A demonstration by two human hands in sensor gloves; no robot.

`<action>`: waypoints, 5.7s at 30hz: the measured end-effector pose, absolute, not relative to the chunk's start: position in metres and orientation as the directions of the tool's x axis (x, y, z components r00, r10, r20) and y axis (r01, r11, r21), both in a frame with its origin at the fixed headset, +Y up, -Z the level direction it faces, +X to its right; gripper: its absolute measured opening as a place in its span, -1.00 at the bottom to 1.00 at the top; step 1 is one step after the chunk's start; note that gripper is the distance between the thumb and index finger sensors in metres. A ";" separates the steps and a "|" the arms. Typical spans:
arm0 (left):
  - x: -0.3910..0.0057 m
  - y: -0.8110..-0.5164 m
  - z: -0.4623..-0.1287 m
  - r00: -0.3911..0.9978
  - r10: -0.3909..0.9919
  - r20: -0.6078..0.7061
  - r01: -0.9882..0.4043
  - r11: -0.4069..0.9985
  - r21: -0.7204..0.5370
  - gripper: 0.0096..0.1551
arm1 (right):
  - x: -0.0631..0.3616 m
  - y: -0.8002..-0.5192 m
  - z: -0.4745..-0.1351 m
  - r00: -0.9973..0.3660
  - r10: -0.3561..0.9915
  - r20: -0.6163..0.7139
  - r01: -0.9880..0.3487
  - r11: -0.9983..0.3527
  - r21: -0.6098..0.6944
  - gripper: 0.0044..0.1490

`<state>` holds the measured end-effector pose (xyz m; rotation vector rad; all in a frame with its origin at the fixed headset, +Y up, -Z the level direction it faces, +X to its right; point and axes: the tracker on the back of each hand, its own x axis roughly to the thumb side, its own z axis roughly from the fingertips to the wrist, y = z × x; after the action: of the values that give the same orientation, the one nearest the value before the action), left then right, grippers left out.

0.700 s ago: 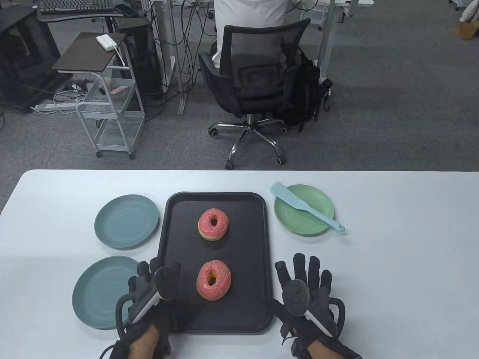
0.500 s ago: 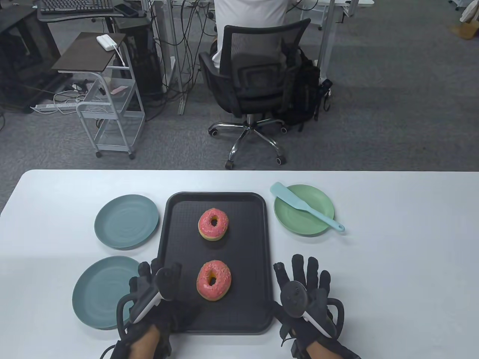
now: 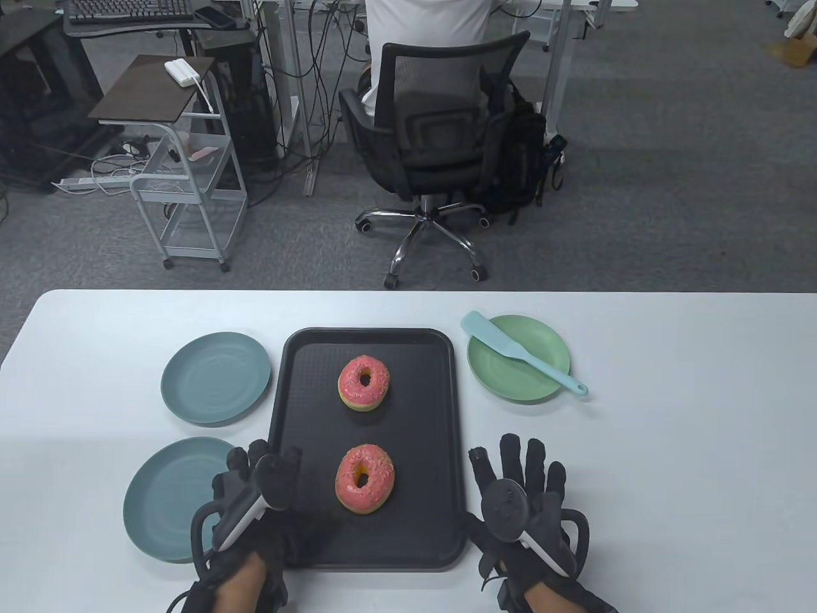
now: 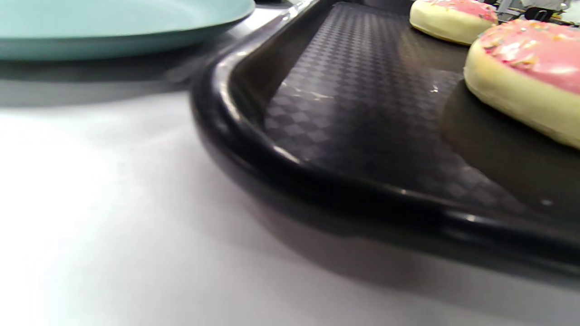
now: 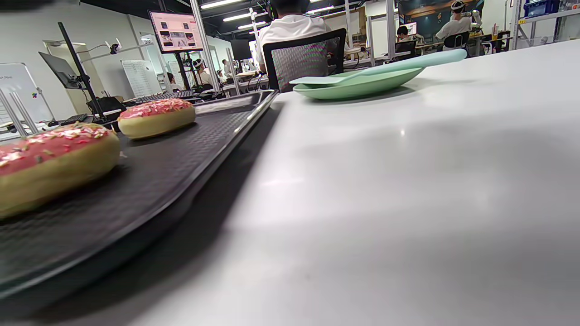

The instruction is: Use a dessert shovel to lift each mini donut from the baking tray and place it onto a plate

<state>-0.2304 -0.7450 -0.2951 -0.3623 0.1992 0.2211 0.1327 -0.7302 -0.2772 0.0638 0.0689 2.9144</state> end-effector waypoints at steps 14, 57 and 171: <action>-0.304 -0.746 -0.297 0.858 0.219 -0.465 -0.391 0.865 -0.313 0.12 | 0.130 -0.731 -0.275 -0.972 0.228 0.058 -0.224 -0.972 0.070 0.25; -0.385 -0.722 -0.300 0.656 0.142 -0.741 -0.275 0.960 -0.059 -0.17 | 0.126 -0.729 -0.273 -0.976 0.209 0.068 -0.203 -0.975 0.085 0.25; -0.250 -0.734 -0.315 0.555 0.776 -0.299 -0.831 0.507 -0.227 -0.37 | 0.264 -0.754 -0.297 -0.518 0.698 -0.496 -0.658 -0.695 -0.291 -0.47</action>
<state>-0.2504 -0.7337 -0.3155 -0.3646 0.1662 0.9744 0.2641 -0.7541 -0.2972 -0.7615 -0.0847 2.2132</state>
